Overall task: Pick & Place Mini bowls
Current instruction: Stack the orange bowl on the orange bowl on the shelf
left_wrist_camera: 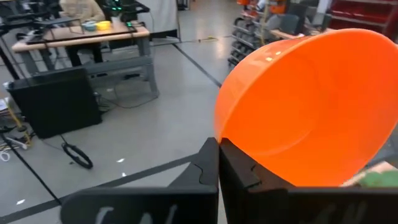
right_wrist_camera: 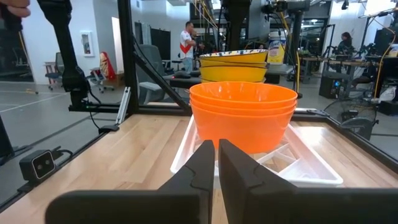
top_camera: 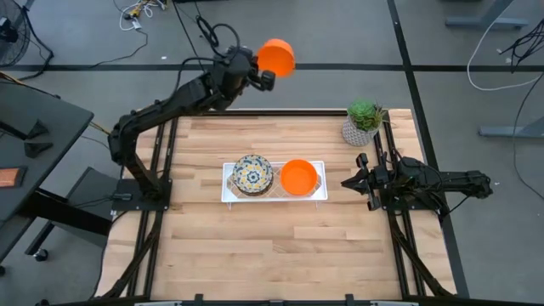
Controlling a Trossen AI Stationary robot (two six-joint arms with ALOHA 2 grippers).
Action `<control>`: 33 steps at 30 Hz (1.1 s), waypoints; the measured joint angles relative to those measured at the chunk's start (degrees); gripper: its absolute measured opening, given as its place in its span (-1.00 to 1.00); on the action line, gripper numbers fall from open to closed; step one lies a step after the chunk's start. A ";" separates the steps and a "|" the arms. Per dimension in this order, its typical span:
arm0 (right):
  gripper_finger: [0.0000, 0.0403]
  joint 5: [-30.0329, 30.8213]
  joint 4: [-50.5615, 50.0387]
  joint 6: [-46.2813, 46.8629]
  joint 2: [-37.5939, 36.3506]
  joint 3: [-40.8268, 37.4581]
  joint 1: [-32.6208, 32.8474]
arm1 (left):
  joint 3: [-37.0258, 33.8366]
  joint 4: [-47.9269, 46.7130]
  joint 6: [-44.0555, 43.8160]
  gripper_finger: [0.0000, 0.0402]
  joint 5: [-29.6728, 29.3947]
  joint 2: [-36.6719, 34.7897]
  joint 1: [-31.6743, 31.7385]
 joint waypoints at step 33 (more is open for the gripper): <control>-0.87 1.49 0.00 -0.52 0.00 0.00 -0.02 | 0.00 3.58 1.21 -1.00 -4.11 0.02 3.75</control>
